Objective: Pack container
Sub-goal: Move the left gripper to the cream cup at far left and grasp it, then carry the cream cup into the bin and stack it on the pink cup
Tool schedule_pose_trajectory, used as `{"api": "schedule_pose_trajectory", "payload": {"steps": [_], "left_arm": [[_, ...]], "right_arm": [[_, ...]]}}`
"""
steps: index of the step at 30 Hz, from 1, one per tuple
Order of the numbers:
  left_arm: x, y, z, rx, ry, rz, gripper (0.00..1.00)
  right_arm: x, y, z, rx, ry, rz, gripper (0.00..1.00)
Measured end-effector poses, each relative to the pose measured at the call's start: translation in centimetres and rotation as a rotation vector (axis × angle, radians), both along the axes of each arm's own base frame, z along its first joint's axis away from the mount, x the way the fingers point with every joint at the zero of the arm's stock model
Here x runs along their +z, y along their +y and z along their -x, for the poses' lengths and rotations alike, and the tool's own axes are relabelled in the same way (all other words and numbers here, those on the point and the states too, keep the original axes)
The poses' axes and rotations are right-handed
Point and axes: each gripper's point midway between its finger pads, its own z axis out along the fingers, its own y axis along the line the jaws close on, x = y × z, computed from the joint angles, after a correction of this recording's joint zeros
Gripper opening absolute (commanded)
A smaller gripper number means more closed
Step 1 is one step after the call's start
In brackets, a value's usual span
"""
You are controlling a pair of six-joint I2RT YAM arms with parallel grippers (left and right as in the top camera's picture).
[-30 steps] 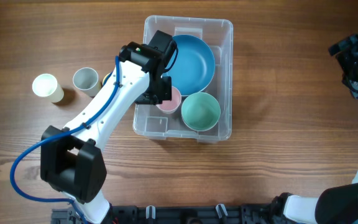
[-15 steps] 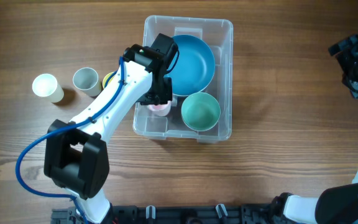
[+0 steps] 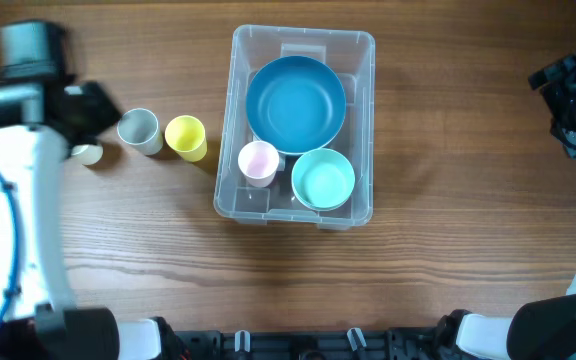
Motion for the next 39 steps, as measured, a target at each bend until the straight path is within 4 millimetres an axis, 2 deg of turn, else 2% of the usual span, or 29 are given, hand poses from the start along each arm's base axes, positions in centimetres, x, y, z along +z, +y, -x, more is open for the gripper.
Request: {"api": "schedule_pose_trajectory", "payload": {"steps": [2, 4, 7, 9, 11, 12, 13, 15, 18, 22, 24, 26, 28, 29, 30, 32, 33, 36, 39], "left_arm": [[-1.9, 4.7, 0.2, 0.116, 0.026, 0.035, 0.69], [-4.9, 8.1, 0.4, 0.199, 0.079, 0.088, 0.68], [-8.8, 10.3, 0.0, 0.242, 0.133, 0.145, 0.66], [-12.0, 10.8, -0.7, 0.235, 0.179, 0.188, 0.60], [-14.8, 10.6, -1.1, 0.219, 0.227, 0.223, 0.50], [-15.6, 10.6, -1.2, 0.218, 0.239, 0.232, 0.37], [-16.8, 10.7, -1.4, 0.210, 0.252, 0.241, 0.17], [-18.2, 10.6, -1.6, 0.209, 0.270, 0.257, 0.04], [-18.5, 10.4, -1.5, 0.203, 0.277, 0.269, 0.04], [-17.3, 10.8, -0.2, 0.228, 0.288, 0.279, 0.04], [-14.9, 11.1, 1.0, 0.249, 0.272, 0.275, 0.04], [-10.8, 10.8, 2.1, 0.256, 0.208, 0.257, 0.04], [-5.9, 8.7, 2.7, 0.219, 0.112, 0.243, 0.04], [-2.3, 6.3, 2.4, 0.155, 0.025, 0.231, 0.04], [-1.0, 4.7, 2.1, 0.103, -0.004, 0.216, 0.04], [1.2, -0.3, 1.4, -0.051, -0.052, 0.201, 0.04], [2.3, -4.5, 0.8, -0.185, -0.078, 0.198, 0.04], [2.8, -13.7, 0.8, -0.467, -0.075, 0.192, 0.04], [1.1, -19.6, 0.5, -0.640, -0.027, 0.137, 0.04]], "right_arm": [[0.0, 0.0, 0.0, 0.000, 0.000, 0.000, 1.00], [0.0, 0.0, 0.0, 0.000, 0.000, 0.000, 1.00], [0.0, 0.0, 0.0, 0.000, 0.000, 0.000, 1.00], [0.0, 0.0, 0.0, 0.000, 0.000, 0.000, 1.00], [0.0, 0.0, 0.0, 0.000, 0.000, 0.000, 1.00], [0.0, 0.0, 0.0, 0.000, 0.000, 0.000, 1.00], [0.0, 0.0, 0.0, 0.000, 0.000, 0.000, 1.00], [0.0, 0.0, 0.0, 0.000, 0.000, 0.000, 1.00], [0.0, 0.0, 0.0, 0.000, 0.000, 0.000, 1.00], [0.0, 0.0, 0.0, 0.000, 0.000, 0.000, 1.00], [0.0, 0.0, 0.0, 0.000, 0.000, 0.000, 1.00], [0.0, 0.0, 0.0, 0.000, 0.000, 0.000, 1.00], [0.0, 0.0, 0.0, 0.000, 0.000, 0.000, 1.00], [0.0, 0.0, 0.0, 0.000, 0.000, 0.000, 1.00], [0.0, 0.0, 0.0, 0.000, 0.000, 0.000, 1.00], [0.0, 0.0, 0.0, 0.000, 0.000, 0.000, 1.00], [0.0, 0.0, 0.0, 0.000, 0.001, 0.000, 1.00], [0.0, 0.0, 0.0, 0.000, 0.000, 0.000, 1.00], [0.0, 0.0, 0.0, 0.000, 0.000, 0.000, 1.00]]}}
